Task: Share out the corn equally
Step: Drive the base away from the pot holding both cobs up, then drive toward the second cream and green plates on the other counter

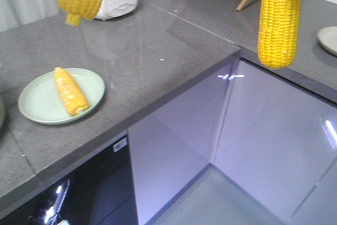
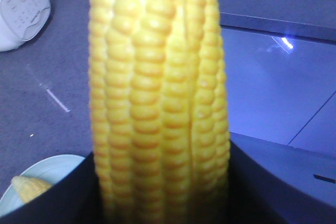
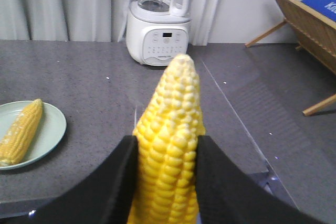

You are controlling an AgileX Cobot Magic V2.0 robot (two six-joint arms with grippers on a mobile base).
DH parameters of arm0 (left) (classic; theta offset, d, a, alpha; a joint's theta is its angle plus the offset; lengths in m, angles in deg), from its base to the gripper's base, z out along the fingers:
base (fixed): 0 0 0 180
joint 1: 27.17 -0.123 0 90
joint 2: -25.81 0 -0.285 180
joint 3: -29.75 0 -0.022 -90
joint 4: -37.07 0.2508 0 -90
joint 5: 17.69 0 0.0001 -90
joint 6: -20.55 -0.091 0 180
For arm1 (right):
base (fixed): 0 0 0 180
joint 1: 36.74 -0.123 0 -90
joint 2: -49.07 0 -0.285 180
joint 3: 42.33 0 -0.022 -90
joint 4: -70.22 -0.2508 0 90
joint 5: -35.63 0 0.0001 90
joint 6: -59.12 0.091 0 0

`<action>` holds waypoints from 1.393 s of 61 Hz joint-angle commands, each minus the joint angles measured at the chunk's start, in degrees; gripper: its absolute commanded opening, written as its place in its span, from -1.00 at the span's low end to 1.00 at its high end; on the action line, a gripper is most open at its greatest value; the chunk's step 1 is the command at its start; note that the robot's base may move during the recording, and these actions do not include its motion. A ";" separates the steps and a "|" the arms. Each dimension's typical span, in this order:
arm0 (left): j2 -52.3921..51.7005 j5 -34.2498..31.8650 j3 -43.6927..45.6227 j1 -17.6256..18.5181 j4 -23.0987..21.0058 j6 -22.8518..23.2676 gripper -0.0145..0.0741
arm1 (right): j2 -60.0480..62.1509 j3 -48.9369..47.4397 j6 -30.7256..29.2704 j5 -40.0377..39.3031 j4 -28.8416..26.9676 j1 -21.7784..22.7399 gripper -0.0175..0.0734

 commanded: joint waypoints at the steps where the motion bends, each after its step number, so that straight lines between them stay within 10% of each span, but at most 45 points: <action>1: -2.13 -1.80 1.42 0.05 0.17 0.49 -0.69 | 1.29 -1.79 -0.30 -3.88 -1.04 0.38 -0.63; 85: -2.08 -1.80 1.42 0.05 0.17 0.49 -0.69 | 1.29 -1.79 -0.30 -3.88 -1.04 0.38 -0.63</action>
